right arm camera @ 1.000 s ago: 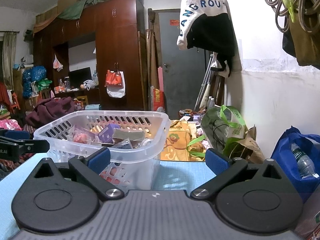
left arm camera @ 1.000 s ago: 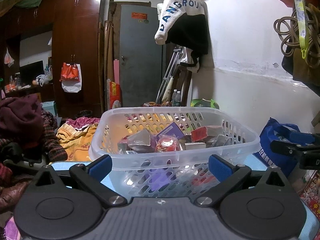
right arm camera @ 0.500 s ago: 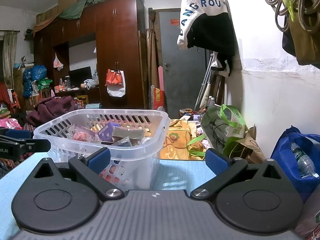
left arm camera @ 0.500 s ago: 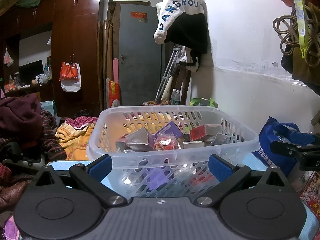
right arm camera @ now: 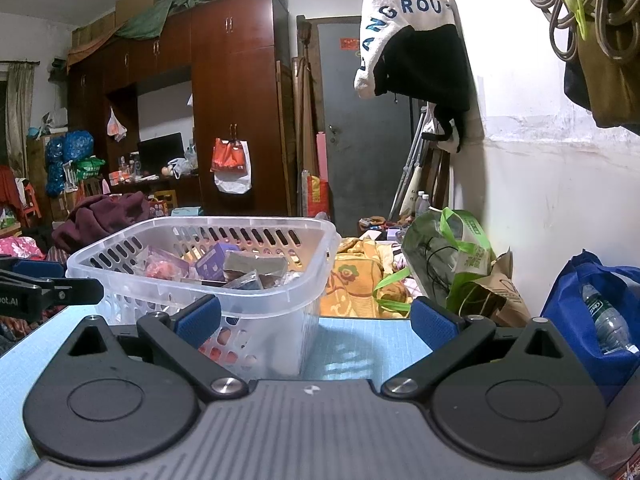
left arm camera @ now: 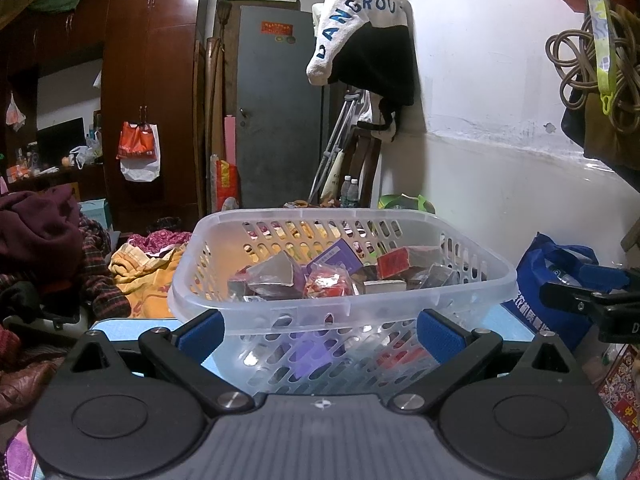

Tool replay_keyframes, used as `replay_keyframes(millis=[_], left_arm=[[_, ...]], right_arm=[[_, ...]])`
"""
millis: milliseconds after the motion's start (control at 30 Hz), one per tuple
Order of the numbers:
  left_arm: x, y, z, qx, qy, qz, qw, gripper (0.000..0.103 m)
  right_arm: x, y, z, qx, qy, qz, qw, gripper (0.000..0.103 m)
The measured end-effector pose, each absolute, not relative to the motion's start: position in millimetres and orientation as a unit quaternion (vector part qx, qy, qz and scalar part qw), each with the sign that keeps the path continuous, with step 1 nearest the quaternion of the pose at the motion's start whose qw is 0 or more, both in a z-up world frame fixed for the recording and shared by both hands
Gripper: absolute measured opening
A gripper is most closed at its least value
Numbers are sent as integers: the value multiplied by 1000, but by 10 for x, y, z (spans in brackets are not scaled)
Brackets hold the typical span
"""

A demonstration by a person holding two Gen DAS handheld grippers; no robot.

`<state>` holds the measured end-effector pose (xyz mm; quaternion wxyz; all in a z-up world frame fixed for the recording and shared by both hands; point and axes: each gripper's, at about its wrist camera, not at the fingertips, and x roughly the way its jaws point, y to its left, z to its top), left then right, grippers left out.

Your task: Organize objects

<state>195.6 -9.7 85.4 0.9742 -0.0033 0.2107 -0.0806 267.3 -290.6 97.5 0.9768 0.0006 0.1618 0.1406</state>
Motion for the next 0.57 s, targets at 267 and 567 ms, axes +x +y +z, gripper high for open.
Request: replay_keyframes(millis=[267,567], left_arm=[[1977,-123,839,-6,215,-86,973,103],[1981,-161,843,-14,211,-85,974,103]], right_arm=[[2664,-2926,952,-1,163,140,977,103],[2656,-2930,941,-1,163,140,977,103]])
